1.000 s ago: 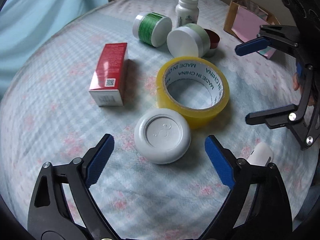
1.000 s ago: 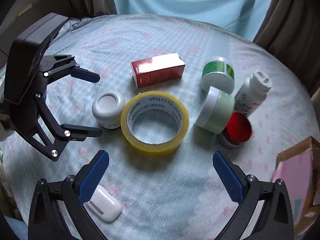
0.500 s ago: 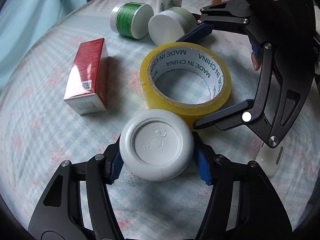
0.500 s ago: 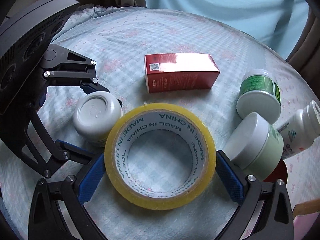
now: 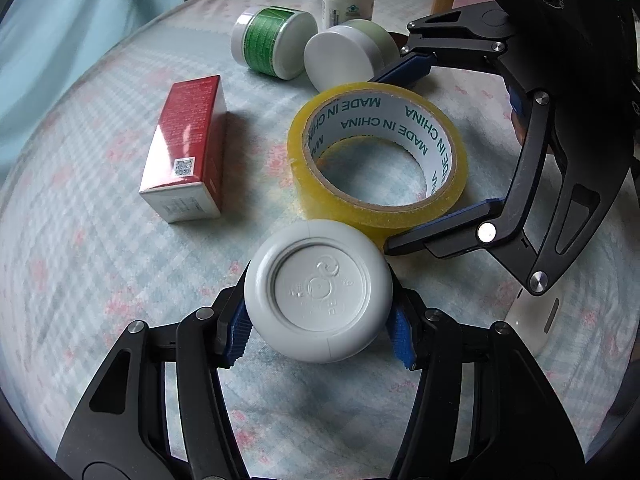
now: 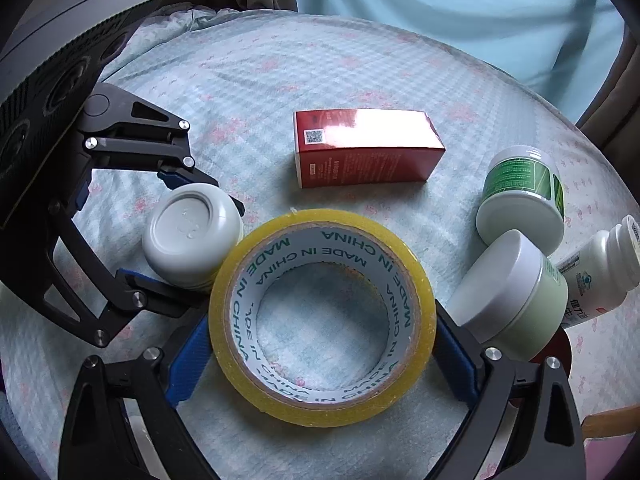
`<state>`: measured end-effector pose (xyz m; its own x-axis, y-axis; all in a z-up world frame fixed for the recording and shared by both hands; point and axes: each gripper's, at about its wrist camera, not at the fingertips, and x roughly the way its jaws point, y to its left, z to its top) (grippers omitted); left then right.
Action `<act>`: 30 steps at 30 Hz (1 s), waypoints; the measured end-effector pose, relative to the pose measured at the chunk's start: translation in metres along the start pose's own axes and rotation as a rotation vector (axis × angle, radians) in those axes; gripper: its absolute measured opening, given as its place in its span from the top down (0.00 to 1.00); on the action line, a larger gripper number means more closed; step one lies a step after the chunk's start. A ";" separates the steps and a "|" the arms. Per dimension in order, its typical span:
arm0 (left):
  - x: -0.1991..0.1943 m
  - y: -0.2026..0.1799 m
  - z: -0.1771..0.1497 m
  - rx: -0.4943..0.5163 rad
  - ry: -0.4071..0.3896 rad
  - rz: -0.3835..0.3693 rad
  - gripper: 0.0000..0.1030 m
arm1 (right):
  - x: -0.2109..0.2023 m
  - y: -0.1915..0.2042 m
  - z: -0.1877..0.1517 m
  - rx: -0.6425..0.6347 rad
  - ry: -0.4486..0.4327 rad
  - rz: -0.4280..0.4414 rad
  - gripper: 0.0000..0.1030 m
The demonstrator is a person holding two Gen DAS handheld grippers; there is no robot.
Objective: Organize rigid objects
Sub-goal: 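Carry the white lid and tape roll into the cardboard box with both grippers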
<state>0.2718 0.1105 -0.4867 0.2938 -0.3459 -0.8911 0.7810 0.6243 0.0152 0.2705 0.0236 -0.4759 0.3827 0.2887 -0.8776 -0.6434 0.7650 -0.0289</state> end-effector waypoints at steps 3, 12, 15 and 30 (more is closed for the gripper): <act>-0.009 0.004 0.000 -0.016 -0.002 0.007 0.49 | -0.007 -0.001 0.004 0.012 -0.001 -0.018 0.07; -0.078 0.012 0.010 -0.130 -0.045 0.064 0.49 | -0.073 0.005 0.024 0.104 -0.029 -0.059 0.07; -0.113 0.014 0.019 -0.192 -0.070 0.084 0.49 | -0.109 0.011 0.035 0.147 -0.040 -0.071 0.07; -0.256 -0.027 0.083 -0.441 -0.177 0.091 0.49 | -0.301 -0.007 0.037 0.459 -0.149 -0.188 0.07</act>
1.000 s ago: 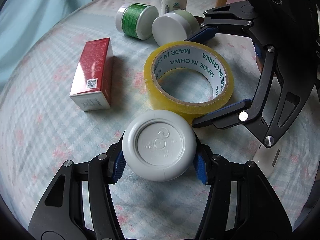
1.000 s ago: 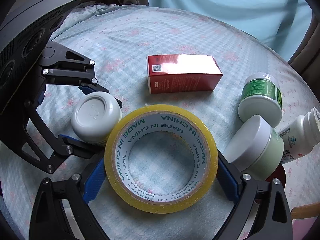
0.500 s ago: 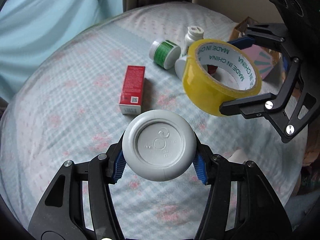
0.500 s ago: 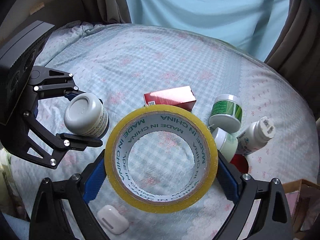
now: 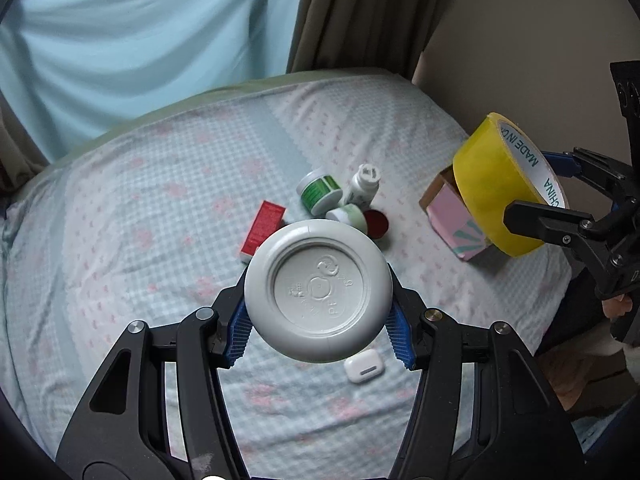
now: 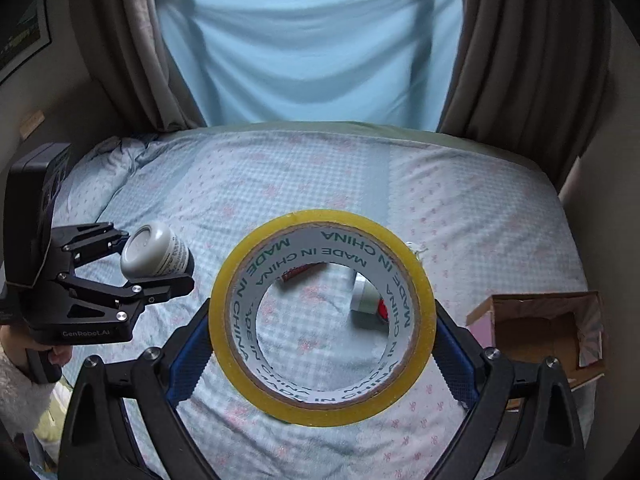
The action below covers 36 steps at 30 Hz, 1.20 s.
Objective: Organize rigid objects
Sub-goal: 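Carry the white lid and tape roll into the cardboard box with both grippers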
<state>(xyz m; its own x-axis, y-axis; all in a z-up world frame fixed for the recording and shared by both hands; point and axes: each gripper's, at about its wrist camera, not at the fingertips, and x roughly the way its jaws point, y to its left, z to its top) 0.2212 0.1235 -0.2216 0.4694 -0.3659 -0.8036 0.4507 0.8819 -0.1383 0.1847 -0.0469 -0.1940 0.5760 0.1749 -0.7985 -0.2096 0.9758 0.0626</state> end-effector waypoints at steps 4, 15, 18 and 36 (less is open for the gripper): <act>-0.013 -0.039 0.023 -0.023 -0.026 0.015 0.49 | -0.036 -0.036 0.002 0.045 -0.022 -0.035 0.07; -0.007 -0.180 0.084 -0.106 -0.080 0.065 0.48 | -0.109 -0.180 -0.001 0.037 -0.075 -0.054 0.07; 0.011 -0.219 0.102 -0.126 -0.080 0.061 0.48 | -0.115 -0.222 0.000 0.038 -0.070 -0.064 0.07; 0.224 -0.353 0.130 -0.123 0.189 0.055 0.49 | 0.006 -0.418 -0.043 0.178 0.179 -0.114 0.07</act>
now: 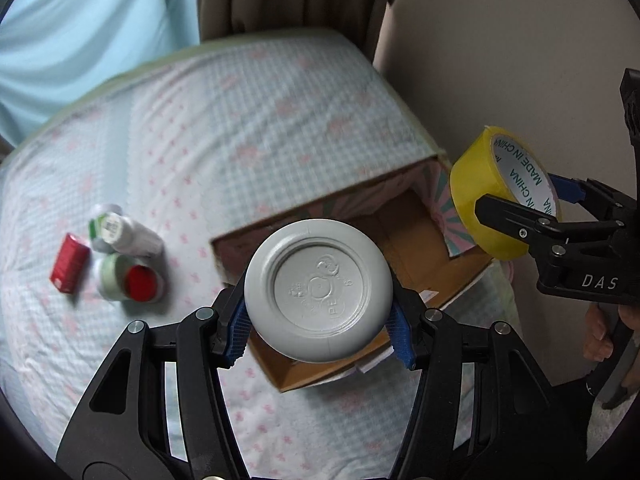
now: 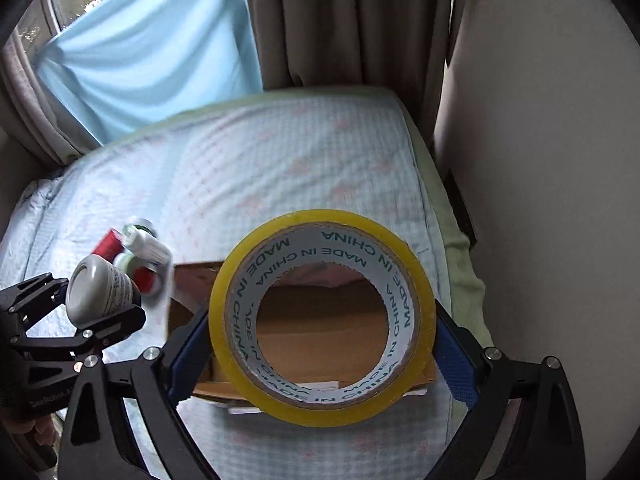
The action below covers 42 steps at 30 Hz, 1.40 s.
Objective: Organize rigid objects
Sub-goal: 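Carry the white lid and tape roll into the cardboard box with both grippers, then open both grippers to release the lid and tape, then withdraw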
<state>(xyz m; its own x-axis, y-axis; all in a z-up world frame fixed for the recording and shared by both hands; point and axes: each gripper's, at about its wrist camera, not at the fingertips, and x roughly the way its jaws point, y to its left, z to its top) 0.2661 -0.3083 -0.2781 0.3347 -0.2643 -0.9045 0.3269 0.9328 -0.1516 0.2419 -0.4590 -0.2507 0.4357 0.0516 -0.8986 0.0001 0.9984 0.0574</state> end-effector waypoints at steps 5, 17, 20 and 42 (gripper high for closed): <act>0.076 -0.005 0.002 -0.021 0.128 0.007 0.49 | 0.060 -0.021 -0.010 -0.094 0.042 0.016 0.07; 0.177 -0.002 0.003 -0.007 0.358 0.044 0.49 | 0.138 -0.011 -0.033 -0.438 0.115 0.037 0.07; 0.186 -0.004 -0.001 0.011 0.389 0.062 0.49 | 0.148 -0.003 -0.036 -0.495 0.129 0.049 0.07; 0.144 -0.010 0.016 0.028 0.296 0.079 0.00 | 0.129 0.004 -0.059 -0.591 0.090 0.035 0.00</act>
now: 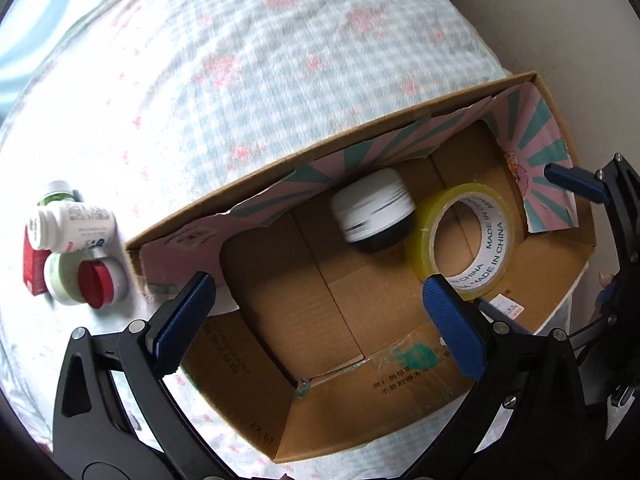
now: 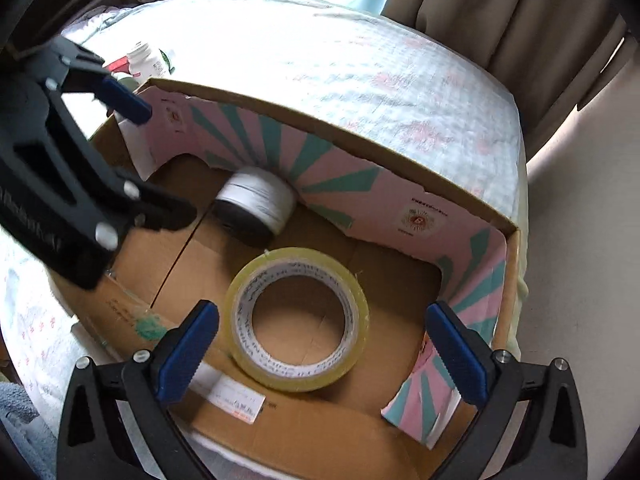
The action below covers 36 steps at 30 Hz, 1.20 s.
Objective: Organize rigid objects
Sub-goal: 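Open both grippers to release the lid and tape, then withdraw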
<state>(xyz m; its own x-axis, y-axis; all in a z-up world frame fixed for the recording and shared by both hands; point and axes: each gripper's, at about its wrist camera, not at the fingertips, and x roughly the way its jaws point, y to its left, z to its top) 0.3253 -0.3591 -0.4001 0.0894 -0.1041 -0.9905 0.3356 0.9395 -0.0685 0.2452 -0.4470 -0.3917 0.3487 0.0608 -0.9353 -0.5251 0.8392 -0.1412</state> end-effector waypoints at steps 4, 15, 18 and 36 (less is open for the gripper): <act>-0.011 0.002 0.002 0.012 -0.021 0.006 0.00 | -0.012 0.003 -0.003 -0.014 0.013 -0.011 0.00; -0.070 0.004 -0.025 0.012 -0.112 -0.021 0.00 | -0.049 -0.007 0.005 0.095 0.030 0.048 0.00; -0.100 0.011 -0.043 -0.005 -0.149 -0.020 0.00 | -0.071 -0.009 0.013 0.132 0.002 0.054 0.00; -0.272 0.109 -0.180 -0.125 -0.423 0.059 0.00 | -0.216 0.072 0.044 0.226 -0.219 -0.023 0.00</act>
<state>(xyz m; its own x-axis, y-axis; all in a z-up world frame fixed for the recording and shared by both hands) 0.1688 -0.1699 -0.1595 0.4896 -0.1486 -0.8592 0.2045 0.9775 -0.0525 0.1657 -0.3758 -0.1853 0.5302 0.1342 -0.8372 -0.3374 0.9392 -0.0631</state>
